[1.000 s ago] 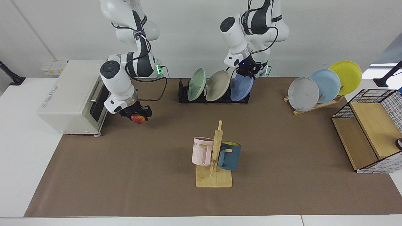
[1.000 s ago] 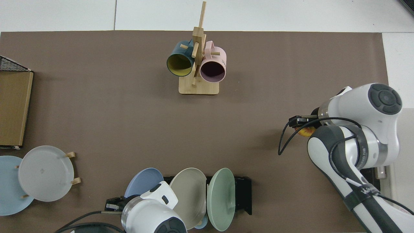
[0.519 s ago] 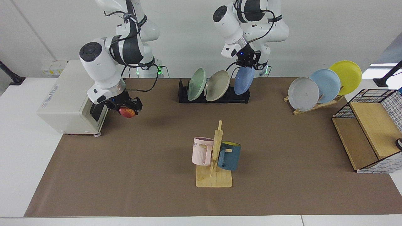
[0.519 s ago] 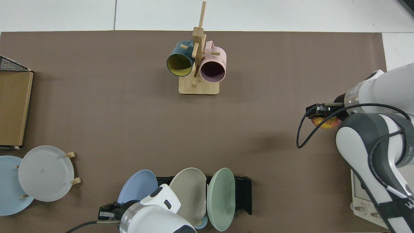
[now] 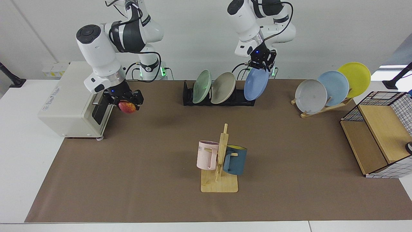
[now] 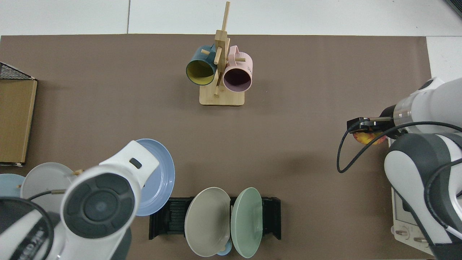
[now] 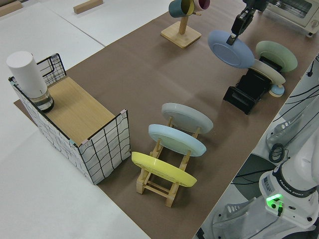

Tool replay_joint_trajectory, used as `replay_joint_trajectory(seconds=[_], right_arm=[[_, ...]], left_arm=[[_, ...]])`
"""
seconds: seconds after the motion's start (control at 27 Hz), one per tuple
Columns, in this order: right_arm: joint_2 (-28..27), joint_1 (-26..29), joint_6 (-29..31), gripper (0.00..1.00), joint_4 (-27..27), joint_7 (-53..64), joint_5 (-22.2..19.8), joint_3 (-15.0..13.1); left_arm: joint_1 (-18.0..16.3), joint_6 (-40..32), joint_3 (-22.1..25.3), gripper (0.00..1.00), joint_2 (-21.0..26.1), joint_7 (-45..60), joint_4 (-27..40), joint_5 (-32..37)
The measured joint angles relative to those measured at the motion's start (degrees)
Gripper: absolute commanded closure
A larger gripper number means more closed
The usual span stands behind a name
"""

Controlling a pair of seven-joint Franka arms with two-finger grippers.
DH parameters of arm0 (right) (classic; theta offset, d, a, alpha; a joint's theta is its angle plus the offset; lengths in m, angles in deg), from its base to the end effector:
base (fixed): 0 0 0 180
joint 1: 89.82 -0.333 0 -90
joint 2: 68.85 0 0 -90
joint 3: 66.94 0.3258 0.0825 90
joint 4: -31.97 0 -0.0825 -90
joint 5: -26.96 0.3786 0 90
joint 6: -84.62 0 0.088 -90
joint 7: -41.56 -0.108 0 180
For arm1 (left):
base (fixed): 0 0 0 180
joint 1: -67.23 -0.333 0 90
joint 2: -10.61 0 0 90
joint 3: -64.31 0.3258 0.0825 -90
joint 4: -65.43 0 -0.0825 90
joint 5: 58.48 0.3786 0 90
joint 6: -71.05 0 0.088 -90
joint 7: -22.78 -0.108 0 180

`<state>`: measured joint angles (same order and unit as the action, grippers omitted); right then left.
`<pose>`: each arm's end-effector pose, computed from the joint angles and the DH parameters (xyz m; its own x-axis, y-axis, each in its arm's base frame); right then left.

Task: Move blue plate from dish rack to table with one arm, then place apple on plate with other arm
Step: 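Lift the blue plate out of the rack with the left gripper, then lower the blue plate flat onto the table with the left gripper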

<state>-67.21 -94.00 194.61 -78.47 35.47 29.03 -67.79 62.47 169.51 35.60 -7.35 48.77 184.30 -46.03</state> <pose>0.5473 0.0344 0.5110 0.9980 -0.0604 0.0168 -0.0598 -0.9975 -0.0366 0.4170 -0.1884 0.5523 0.9970 0.0072 0.0768 0.0341 -0.9344 -0.3546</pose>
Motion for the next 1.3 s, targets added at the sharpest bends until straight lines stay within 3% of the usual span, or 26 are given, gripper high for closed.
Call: replay_joint_trajectory(seconds=[0.19, 0.52, 1.0, 1.3], right_arm=[[0.0, 0.0, 0.0, 1.0, 0.0, 0.0, -0.13, 0.09], [0.0, -0.01, 0.0, 1.0, -0.02, 0.0, -0.16, 0.34], [0.0, -0.02, 0.0, 1.0, -0.08, 0.0, -0.17, 0.45], [0.0, -0.02, 0.0, 1.0, -0.11, 0.0, -0.17, 0.45]], left_arm=[[-0.01, 6.8, 3.97, 1.0, 5.78, -0.09, -2.27, -9.36], [0.1, 14.93, 3.93, 1.0, 10.01, -0.08, -1.45, -19.88], [5.23, 28.88, 3.38, 1.0, 20.92, 1.52, 1.07, -22.7], [8.18, 33.48, 3.26, 1.0, 23.46, 4.2, 1.65, -22.72]])
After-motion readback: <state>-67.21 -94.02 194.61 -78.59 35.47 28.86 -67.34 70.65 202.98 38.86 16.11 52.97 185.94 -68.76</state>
